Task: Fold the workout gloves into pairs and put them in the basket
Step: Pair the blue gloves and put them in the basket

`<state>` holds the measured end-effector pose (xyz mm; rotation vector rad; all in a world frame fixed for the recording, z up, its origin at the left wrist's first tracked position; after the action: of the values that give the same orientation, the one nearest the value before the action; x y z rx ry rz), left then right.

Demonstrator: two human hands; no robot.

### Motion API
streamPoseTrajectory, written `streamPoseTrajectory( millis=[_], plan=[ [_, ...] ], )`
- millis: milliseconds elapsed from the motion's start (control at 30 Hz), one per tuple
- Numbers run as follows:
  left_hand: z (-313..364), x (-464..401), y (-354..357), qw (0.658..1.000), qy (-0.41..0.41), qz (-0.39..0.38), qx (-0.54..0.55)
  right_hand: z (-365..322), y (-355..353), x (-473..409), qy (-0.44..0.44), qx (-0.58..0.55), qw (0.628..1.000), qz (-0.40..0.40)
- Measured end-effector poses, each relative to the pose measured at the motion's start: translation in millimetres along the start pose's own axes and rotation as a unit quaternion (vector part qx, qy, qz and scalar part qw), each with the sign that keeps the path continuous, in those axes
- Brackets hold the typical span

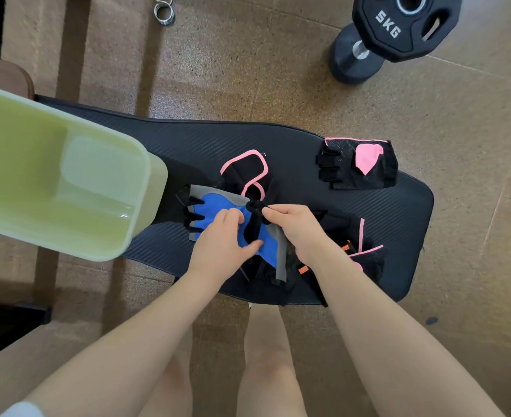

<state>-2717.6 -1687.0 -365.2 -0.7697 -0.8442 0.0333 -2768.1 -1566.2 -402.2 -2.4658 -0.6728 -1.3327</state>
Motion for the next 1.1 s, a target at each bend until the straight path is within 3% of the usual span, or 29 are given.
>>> streamPoseTrajectory(
  millis=[133, 267, 367, 433, 533, 600, 667, 733, 800, 867, 900, 933, 967, 1000, 1100],
  plan=[
    [1, -2, 7, 0.996, 0.009, -0.006, -0.088, 3, -3, 1, 0.012, -0.004, 1.000, 0.004],
    [6, -5, -16, 0.997, -0.005, 0.070, 0.040, -1, -12, 2, -0.031, 0.052, 0.995, 0.081],
    [27, -1, -35, 0.986, 0.059, 0.132, 0.088, -4, -9, 4, -0.067, 0.095, 0.990, 0.083],
    [34, 0, -29, 0.986, 0.096, 0.127, 0.043, -1, -2, 5, -0.052, 0.031, 0.996, 0.063],
    [26, 1, -10, 0.989, 0.121, 0.080, -0.031, 16, 5, 6, 0.064, -0.111, 0.991, 0.041],
    [18, 4, -2, 0.986, 0.139, 0.063, -0.067, 14, 7, 6, 0.070, -0.098, 0.993, 0.013],
    [15, 7, 4, 0.985, 0.153, 0.055, -0.067, -3, 9, 4, -0.008, 0.006, 1.000, -0.010],
    [11, 12, -3, 0.988, 0.136, 0.068, -0.004, -7, 5, 4, -0.055, 0.047, 0.997, 0.021],
    [-7, 15, -23, 0.986, 0.046, 0.128, 0.098, -4, -1, 5, -0.038, 0.010, 0.998, 0.059],
    [-39, 22, -36, 0.946, -0.128, 0.170, 0.246, -3, 6, 9, -0.013, -0.080, 0.996, 0.032],
    [-49, 25, -28, 0.903, -0.213, 0.137, 0.348, -5, 11, 12, -0.004, -0.124, 0.992, 0.006],
    [-48, 26, -15, 0.846, -0.259, 0.078, 0.460, -9, 17, 16, -0.001, -0.163, 0.986, -0.017],
    [-37, 25, -4, 0.787, -0.263, 0.013, 0.558, -16, 21, 22, -0.005, -0.188, 0.982, -0.033],
    [-22, 22, -2, 0.751, -0.238, -0.036, 0.615, -24, 24, 29, -0.010, -0.200, 0.979, -0.038],
    [-3, 18, -28, 0.765, -0.189, -0.045, 0.614, -43, 18, 44, -0.020, -0.174, 0.984, 0.018]
  ],
)
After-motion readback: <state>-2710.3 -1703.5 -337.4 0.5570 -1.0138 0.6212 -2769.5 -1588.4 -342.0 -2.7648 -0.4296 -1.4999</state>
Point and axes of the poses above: each hand's wrist, its own x-axis away from the middle knuckle, its own y-axis out of the palm, z = x × y, the point moved 10 cm from there along -x, towards the middle knuckle, and after that the axes turned 6 degrees about -y, right-handed, at the moved point
